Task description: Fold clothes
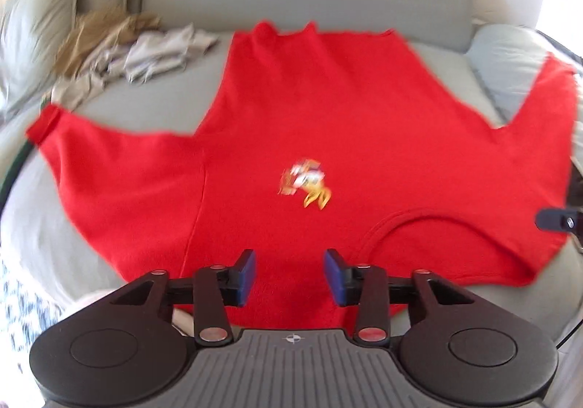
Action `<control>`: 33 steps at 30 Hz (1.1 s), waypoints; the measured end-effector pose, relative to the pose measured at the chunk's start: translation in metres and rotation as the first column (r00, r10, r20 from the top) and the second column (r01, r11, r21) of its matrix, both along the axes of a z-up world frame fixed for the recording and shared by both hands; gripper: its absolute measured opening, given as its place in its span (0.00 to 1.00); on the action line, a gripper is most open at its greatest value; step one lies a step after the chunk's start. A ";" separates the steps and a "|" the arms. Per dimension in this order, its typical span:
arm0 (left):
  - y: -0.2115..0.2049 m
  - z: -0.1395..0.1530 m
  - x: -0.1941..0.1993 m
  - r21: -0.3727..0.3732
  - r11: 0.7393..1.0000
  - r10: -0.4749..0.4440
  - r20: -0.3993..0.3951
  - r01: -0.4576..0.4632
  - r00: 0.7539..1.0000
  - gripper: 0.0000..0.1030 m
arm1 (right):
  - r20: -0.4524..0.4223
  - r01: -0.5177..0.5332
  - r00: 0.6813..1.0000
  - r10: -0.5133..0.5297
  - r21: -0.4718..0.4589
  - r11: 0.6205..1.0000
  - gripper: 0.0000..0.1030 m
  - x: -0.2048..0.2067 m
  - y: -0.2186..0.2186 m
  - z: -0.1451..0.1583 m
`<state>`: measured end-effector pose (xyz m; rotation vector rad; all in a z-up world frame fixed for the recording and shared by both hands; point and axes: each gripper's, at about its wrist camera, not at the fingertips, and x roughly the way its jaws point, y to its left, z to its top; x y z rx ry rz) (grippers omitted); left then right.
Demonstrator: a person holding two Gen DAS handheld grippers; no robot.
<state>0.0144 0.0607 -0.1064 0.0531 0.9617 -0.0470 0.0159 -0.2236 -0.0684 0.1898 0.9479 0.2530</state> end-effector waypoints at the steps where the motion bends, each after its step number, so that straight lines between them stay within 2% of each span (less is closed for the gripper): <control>1: -0.001 0.000 -0.003 0.007 1.000 -0.009 -0.013 0.009 1.000 0.36 | -0.053 0.005 0.999 -0.004 0.002 1.000 0.10 0.004 0.000 -0.010; 2: -0.003 0.001 -0.007 0.018 0.999 -0.027 -0.029 0.027 0.999 0.36 | -0.105 -0.009 0.994 0.008 -0.005 1.000 0.13 0.004 0.001 -0.019; 5: -0.006 0.004 -0.017 0.053 0.996 -0.069 -0.143 0.078 0.987 0.37 | -0.144 -0.073 0.987 0.069 -0.020 0.997 0.14 -0.009 0.005 -0.017; 7: -0.001 0.013 -0.018 0.042 0.995 -0.085 -0.170 0.094 0.982 0.42 | -0.209 -0.067 0.975 0.070 0.022 0.997 0.22 -0.010 0.001 -0.011; 8: 0.004 0.020 -0.017 0.018 0.996 -0.083 -0.164 0.087 0.983 0.44 | -0.212 -0.046 0.976 0.056 0.052 0.998 0.22 -0.011 -0.004 -0.005; 10: 0.015 0.040 -0.011 -0.048 0.997 -0.067 -0.114 0.062 0.991 0.52 | -0.159 -0.021 0.987 0.036 0.091 0.996 0.25 -0.006 -0.012 0.016; 12: 0.023 0.063 -0.003 -0.102 0.994 -0.052 -0.054 0.046 0.997 0.56 | -0.083 -0.006 0.996 0.016 0.123 0.992 0.38 0.000 -0.019 0.042; 13: 0.025 0.076 0.003 -0.113 0.993 -0.048 -0.016 0.046 0.999 0.57 | -0.043 -0.003 0.999 0.009 0.135 0.991 0.47 0.004 -0.022 0.056; 14: 0.027 0.088 0.009 -0.121 0.992 -0.043 0.024 0.046 0.999 0.59 | 0.001 -0.006 1.000 0.006 0.141 0.990 0.50 0.009 -0.024 0.072; 17: 0.033 0.122 0.037 -0.153 0.987 -0.038 0.123 0.057 0.992 0.61 | 0.104 -0.013 0.995 -0.001 0.138 0.990 0.57 0.028 -0.028 0.114; 19: 0.039 0.136 0.061 -0.187 0.980 -0.043 0.168 0.074 0.985 0.64 | 0.146 -0.019 0.989 -0.001 0.130 0.991 0.58 0.046 -0.030 0.133; 20: 0.042 0.140 0.075 -0.200 0.977 -0.040 0.185 0.078 0.982 0.66 | 0.165 -0.023 0.986 0.002 0.125 0.992 0.61 0.056 -0.031 0.141; 21: 0.045 0.138 0.092 -0.208 0.975 -0.035 0.196 0.077 0.980 0.67 | 0.180 -0.025 0.984 0.003 0.120 0.993 0.66 0.067 -0.032 0.146; 22: 0.048 0.134 0.111 -0.215 0.974 -0.031 0.204 0.075 0.978 0.67 | 0.192 -0.023 0.981 0.001 0.115 0.993 0.78 0.080 -0.032 0.148; 23: 0.051 0.129 0.129 -0.221 0.973 -0.026 0.213 0.074 0.977 0.68 | 0.195 -0.020 0.981 -0.002 0.111 0.994 0.82 0.096 -0.033 0.147; 25: 0.061 0.109 0.171 -0.239 0.970 -0.002 0.207 0.052 0.978 0.68 | 0.181 -0.008 0.983 -0.011 0.104 0.995 0.83 0.133 -0.033 0.136; 27: 0.075 0.081 0.217 -0.246 0.969 0.035 0.176 0.009 0.984 0.63 | 0.130 0.021 0.991 -0.038 0.124 0.992 0.83 0.177 -0.035 0.114; 28: 0.081 0.067 0.240 -0.249 0.969 0.054 0.160 -0.013 0.986 0.61 | 0.101 0.035 0.994 -0.050 0.142 0.989 0.80 0.200 -0.038 0.099; 29: 0.088 0.053 0.261 -0.251 0.967 0.075 0.145 -0.037 0.987 0.58 | 0.079 0.044 0.995 -0.057 0.164 0.986 0.69 0.223 -0.043 0.081; 31: 0.103 0.028 0.297 -0.258 0.962 0.121 0.120 -0.087 0.985 0.51 | 0.056 0.070 0.995 -0.081 0.172 0.983 0.53 0.267 -0.049 0.046; 33: 0.118 0.006 0.326 -0.282 0.950 0.172 0.109 -0.135 0.979 0.45 | 0.034 0.123 0.991 -0.130 0.166 0.978 0.50 0.308 -0.055 0.013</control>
